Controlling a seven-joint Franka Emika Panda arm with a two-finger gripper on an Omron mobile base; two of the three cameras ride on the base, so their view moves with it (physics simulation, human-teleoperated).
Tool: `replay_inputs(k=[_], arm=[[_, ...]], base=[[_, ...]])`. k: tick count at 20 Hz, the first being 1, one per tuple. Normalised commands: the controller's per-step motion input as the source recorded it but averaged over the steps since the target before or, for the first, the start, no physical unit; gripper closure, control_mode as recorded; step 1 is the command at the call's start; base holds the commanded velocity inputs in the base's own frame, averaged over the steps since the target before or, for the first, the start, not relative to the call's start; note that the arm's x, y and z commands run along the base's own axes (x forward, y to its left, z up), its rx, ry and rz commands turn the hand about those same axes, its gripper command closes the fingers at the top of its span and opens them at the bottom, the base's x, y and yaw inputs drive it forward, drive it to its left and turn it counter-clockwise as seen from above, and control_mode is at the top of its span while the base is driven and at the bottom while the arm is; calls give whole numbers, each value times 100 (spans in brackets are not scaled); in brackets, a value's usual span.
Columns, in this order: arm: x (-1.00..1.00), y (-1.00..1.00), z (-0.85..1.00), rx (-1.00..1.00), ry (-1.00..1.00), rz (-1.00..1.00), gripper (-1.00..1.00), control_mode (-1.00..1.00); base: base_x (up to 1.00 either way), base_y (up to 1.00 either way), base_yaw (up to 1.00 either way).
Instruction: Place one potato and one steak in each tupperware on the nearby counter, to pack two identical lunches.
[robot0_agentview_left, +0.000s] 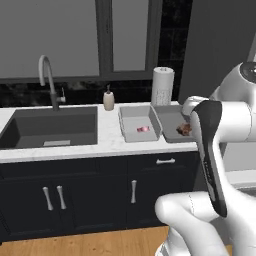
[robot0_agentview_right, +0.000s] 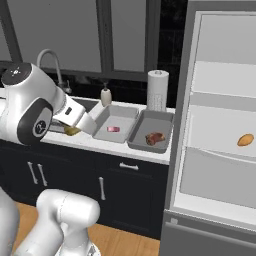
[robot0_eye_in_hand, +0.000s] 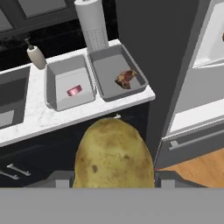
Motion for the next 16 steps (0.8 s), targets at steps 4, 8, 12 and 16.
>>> replay_inputs(k=[4,8,12,16], arm=[[100,53,-45,0,-1,0,100,-100],[100,48,-38,3,0,0,100,-100],[100,23,-23,2,2,2,100,-100],[100,7,-13,0,4,4,100,-100]], base=[[0,0,0],[0,0,0],[0,0,0],[0,0,0]])
